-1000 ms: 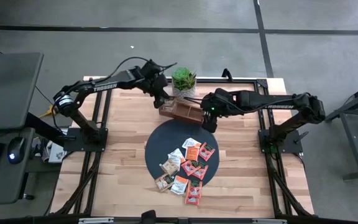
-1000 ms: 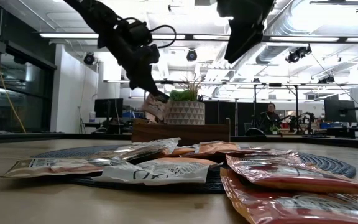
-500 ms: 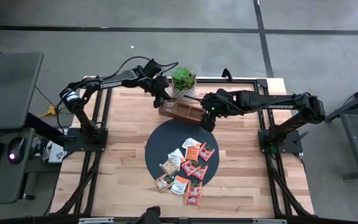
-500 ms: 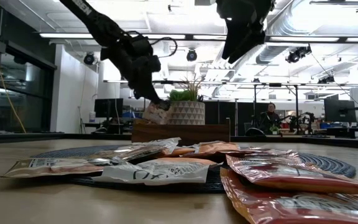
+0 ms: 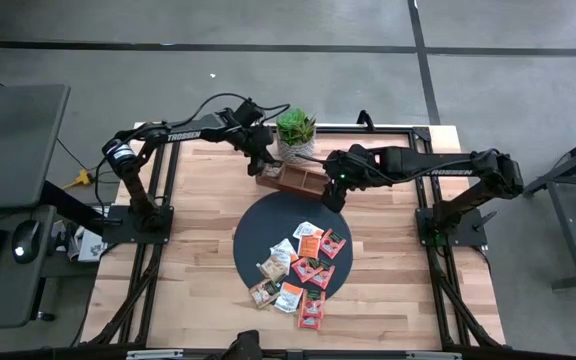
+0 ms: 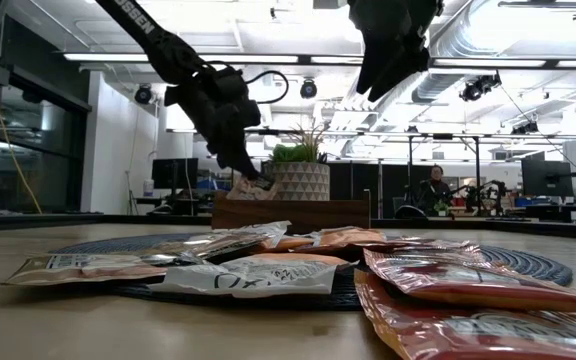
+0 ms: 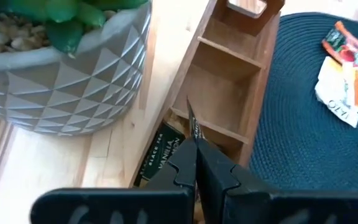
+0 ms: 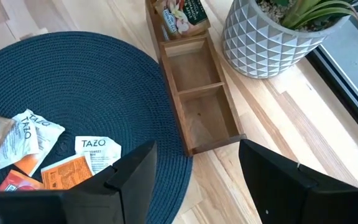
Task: Pick & Place Tea
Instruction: Put the brown tea bag into the left section of the wooden organizer
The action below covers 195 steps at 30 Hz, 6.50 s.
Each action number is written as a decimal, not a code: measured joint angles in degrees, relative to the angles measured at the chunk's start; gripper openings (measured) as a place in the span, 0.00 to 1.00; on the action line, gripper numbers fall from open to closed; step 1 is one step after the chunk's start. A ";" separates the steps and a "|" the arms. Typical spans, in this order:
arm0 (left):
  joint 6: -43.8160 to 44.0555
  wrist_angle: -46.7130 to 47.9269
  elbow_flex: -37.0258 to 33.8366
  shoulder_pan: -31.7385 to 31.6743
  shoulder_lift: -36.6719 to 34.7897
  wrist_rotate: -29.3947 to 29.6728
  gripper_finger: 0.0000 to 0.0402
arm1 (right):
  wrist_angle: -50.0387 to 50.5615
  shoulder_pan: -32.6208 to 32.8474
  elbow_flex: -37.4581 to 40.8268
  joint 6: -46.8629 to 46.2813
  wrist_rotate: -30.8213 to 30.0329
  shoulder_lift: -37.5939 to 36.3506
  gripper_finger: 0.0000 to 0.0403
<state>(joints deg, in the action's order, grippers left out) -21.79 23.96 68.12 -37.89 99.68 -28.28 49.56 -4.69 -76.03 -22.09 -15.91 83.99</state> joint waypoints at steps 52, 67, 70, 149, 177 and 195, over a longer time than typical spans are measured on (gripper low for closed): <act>11.58 21.78 4.76 8.13 -15.71 9.78 0.21 | -3.98 0.92 0.00 6.68 5.10 0.05 0.56; 41.75 11.38 -12.32 38.48 -26.18 25.82 0.20 | -11.09 8.04 0.00 6.93 8.76 6.87 0.56; 47.91 5.84 -16.35 44.65 -26.32 27.85 0.20 | -12.92 9.74 0.00 4.91 9.12 8.73 0.56; 60.90 -37.06 -30.56 61.86 -8.61 35.82 0.21 | -34.99 30.67 0.00 -63.26 -1.83 27.82 0.56; 52.79 -35.35 -30.58 56.27 -8.61 27.04 0.20 | -43.87 31.69 0.02 -73.07 -3.61 34.03 0.56; 52.30 -38.97 -30.36 56.24 -1.37 26.09 0.20 | -43.15 31.69 0.02 -74.50 -1.90 34.01 0.56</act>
<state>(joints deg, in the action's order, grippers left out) 30.51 -15.01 37.76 18.35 98.31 -2.19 6.42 27.00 -76.01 -96.59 -17.80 117.99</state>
